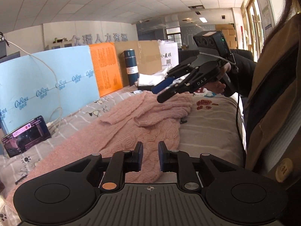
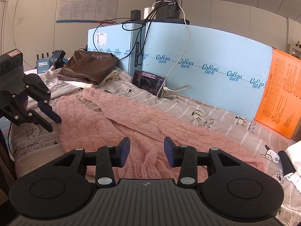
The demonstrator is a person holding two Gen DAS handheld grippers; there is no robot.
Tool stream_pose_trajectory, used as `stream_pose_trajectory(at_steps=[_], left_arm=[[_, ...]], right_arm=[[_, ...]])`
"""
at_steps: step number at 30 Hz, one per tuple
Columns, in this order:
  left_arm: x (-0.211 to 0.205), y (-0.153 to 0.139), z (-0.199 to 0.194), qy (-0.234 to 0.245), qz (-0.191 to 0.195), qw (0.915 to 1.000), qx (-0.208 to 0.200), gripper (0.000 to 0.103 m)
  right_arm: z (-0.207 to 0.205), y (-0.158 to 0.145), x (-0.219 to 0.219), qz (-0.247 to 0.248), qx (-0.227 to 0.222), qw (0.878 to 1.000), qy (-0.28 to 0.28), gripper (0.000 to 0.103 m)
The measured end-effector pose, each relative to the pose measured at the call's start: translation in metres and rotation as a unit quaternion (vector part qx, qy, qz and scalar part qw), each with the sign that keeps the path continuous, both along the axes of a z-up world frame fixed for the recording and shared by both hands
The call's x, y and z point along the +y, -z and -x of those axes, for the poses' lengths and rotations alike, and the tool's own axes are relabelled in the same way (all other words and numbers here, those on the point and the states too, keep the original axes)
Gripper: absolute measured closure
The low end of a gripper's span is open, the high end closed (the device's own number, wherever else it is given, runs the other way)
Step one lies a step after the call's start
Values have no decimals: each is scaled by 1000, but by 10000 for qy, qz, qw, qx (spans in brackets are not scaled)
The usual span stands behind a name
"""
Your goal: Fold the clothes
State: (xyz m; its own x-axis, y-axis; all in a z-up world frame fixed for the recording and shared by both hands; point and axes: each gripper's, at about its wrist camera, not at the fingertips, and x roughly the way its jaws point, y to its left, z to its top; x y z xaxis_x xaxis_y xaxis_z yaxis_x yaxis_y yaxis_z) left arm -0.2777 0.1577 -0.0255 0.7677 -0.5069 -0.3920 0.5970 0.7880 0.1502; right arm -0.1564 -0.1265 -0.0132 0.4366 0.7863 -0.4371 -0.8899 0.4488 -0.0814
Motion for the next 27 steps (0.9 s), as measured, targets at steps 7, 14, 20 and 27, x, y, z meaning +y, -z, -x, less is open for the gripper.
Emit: stream_pose_trajectory(at_steps=[7,14,20,27], left_arm=[[20,-5,-19,-908,187,9956,-119,52],[40,-10,-39,-1830,397,9822,-163,38],[54,-9,-61,-2496,521,9669,37,33],[61,-9,-84,-2897,631,9547,260,30]], right_arm=[[-21,1,22,-109,138,9996,242,41],[-38,3,40,-139,188,9981,571,32],[-50,7,50,-89,198,9966,794,26],[-64,10,64,45,147,9957,918,23]])
